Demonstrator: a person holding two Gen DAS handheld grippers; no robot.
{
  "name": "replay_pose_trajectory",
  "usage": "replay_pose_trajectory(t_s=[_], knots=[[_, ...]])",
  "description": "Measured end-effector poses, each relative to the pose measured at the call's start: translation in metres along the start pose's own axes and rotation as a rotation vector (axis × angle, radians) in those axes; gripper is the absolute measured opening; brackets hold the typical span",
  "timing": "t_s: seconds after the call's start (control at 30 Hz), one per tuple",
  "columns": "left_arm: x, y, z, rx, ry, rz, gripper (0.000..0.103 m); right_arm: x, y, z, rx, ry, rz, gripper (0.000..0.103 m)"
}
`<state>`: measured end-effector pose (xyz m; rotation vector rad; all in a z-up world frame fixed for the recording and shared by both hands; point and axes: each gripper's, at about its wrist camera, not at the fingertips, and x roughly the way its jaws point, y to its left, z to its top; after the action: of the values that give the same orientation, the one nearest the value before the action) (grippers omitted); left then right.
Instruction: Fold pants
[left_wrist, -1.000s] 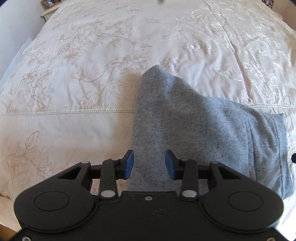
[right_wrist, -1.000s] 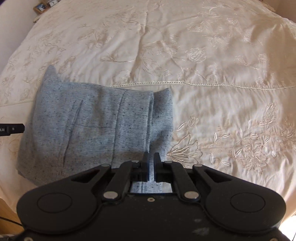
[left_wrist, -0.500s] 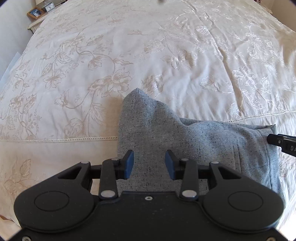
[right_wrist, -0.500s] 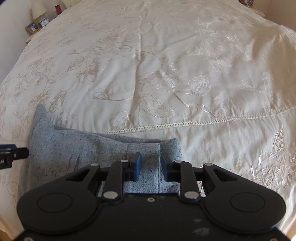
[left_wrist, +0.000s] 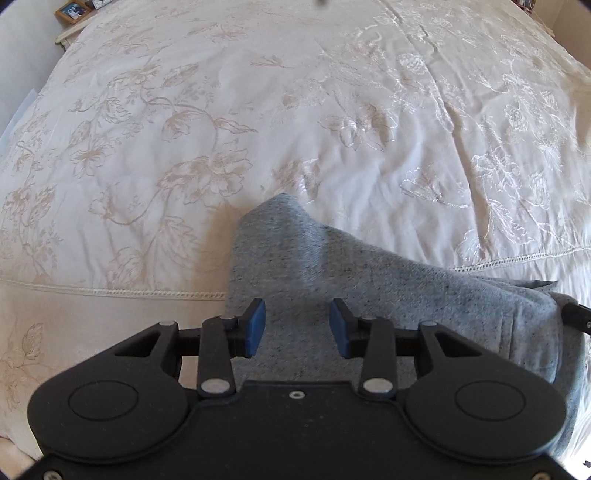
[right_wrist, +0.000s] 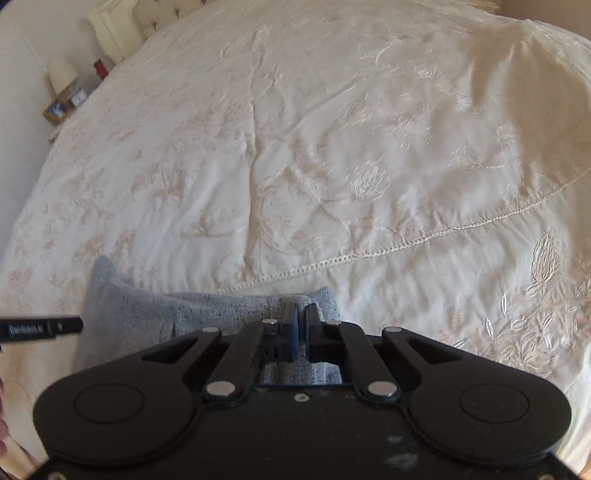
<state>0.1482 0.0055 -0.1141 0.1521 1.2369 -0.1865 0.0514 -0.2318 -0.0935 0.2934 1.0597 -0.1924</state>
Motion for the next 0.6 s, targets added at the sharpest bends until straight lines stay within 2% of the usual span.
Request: replay_pose_trajectory(t_s=[0.07,0.17,0.27,0.33,0.4,0.47,0.6], knots=[[0.019,-0.010,0.003,0.029,0.012,0.032,0.051,0.012,0.002,-0.003,-0.024,0.014,-0.002,0.004],[0.054,-0.010,0.002,0.050,0.046,0.150,0.052,0.031,0.002,-0.003,-0.051,0.025,-0.025,0.004],[0.050,0.003,0.005,0.003,0.052,0.107,0.052,0.039,-0.001,-0.005,-0.058,0.042,-0.022,0.005],[0.030,0.011,0.003,-0.023,0.028,0.111,0.051,0.036,0.002,-0.004,-0.081,0.042,-0.028,0.011],[0.005,0.018,-0.005,-0.036,-0.009,0.106,0.051,0.023,0.004,-0.003,-0.095,0.022,-0.047,0.016],[-0.014,0.021,-0.016,-0.044,-0.015,0.086,0.051,0.005,0.006,-0.005,-0.100,-0.016,-0.066,0.017],[-0.034,0.014,-0.049,-0.040,0.007,0.044,0.052,-0.026,0.020,-0.017,-0.170,-0.067,-0.018,0.022]])
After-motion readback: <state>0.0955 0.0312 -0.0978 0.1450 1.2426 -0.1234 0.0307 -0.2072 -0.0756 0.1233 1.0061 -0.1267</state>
